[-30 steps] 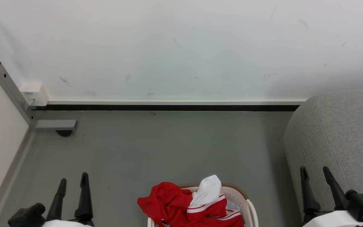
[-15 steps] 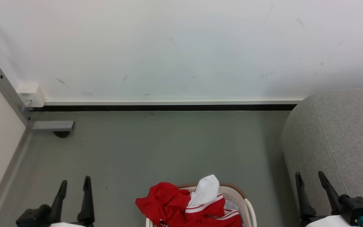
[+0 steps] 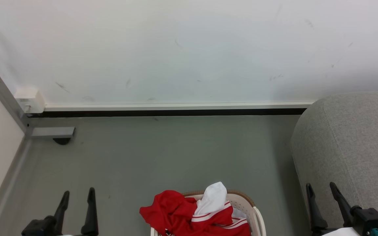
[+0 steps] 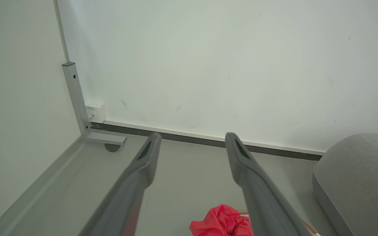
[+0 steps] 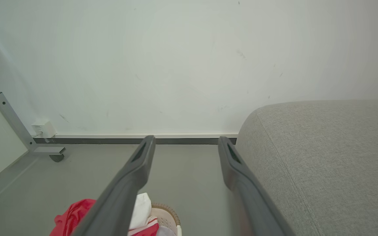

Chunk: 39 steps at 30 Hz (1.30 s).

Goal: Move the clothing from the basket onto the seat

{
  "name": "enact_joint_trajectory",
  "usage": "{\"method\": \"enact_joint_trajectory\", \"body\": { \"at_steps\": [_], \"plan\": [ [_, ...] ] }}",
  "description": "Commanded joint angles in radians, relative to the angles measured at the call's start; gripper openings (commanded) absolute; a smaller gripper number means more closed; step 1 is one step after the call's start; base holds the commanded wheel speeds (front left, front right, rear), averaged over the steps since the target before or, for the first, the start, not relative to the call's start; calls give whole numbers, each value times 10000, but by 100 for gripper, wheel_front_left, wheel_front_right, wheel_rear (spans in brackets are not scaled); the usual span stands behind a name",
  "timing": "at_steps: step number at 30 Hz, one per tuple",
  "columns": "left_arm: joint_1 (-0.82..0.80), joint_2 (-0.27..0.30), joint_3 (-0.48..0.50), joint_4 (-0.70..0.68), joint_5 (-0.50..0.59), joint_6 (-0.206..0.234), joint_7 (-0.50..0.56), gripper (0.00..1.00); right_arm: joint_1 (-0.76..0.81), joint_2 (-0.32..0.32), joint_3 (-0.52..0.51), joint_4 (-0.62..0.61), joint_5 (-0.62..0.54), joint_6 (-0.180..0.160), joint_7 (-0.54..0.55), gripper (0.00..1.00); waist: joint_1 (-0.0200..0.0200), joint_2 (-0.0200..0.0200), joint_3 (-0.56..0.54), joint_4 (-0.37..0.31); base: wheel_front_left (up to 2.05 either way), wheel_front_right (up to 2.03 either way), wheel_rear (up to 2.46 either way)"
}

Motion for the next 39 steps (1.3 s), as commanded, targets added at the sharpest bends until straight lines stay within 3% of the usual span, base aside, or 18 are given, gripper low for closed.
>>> {"method": "enact_joint_trajectory", "body": {
  "at_steps": [1,39],
  "plan": [
    [86,72,34,25,62,-14,-10,100,77,-80,21,22,92,-21,-33,100,-1,0,-4,1,0,0,0],
    [100,71,114,39,-146,-7,-9,100,-106,-79,140,14,442,-21,-21,100,-1,0,127,-164,0,0,0]
  ]
}}
